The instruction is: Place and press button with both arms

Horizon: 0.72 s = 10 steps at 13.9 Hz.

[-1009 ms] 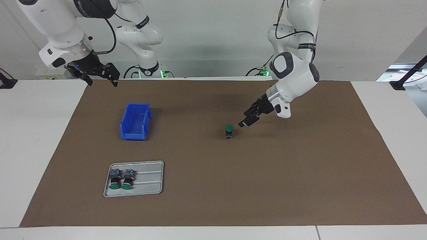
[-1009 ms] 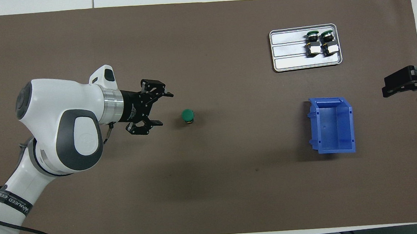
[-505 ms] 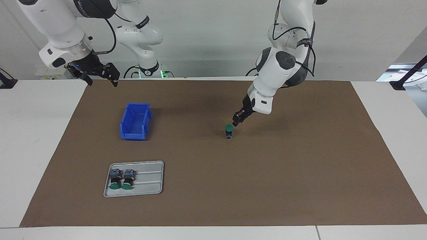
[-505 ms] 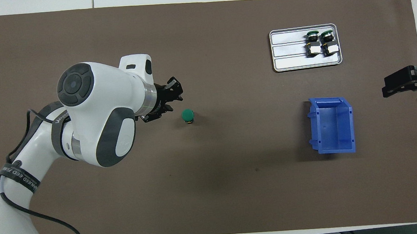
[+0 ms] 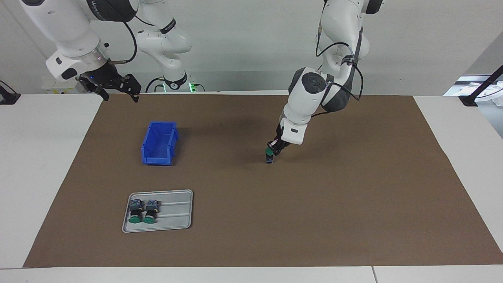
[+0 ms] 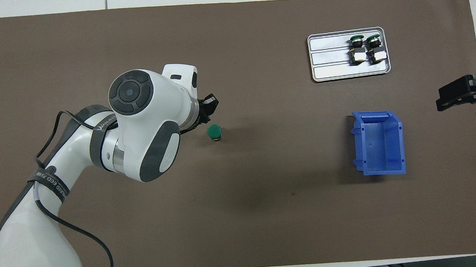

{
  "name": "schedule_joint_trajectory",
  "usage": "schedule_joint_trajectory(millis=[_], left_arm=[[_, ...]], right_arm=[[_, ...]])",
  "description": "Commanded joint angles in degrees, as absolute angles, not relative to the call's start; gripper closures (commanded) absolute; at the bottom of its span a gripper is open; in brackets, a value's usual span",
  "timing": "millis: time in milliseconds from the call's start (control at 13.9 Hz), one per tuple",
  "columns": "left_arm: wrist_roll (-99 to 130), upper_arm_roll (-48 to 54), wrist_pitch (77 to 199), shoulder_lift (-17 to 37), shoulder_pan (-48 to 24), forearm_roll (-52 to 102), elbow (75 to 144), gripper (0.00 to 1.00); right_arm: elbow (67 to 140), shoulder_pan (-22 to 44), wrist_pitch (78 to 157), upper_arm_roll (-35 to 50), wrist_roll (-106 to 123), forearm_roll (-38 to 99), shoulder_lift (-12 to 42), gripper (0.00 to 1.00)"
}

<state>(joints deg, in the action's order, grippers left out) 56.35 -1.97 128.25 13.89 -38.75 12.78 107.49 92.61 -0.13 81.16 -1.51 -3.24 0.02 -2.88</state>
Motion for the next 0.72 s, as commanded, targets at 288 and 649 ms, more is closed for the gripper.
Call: schedule_joint_trajectory(millis=[288,649], left_arm=[[56.34,-2.37,130.94,13.71,-40.61,11.6,110.38,0.97],[56.08,-2.37,132.01,14.06,-40.78,11.6,112.15,0.97]], right_arm=[[93.69,-0.35,80.95,-1.49,-2.11,0.09,-3.87,0.01],[93.69,-0.35,80.95,-1.49,-2.02,0.09,-3.87,0.01]])
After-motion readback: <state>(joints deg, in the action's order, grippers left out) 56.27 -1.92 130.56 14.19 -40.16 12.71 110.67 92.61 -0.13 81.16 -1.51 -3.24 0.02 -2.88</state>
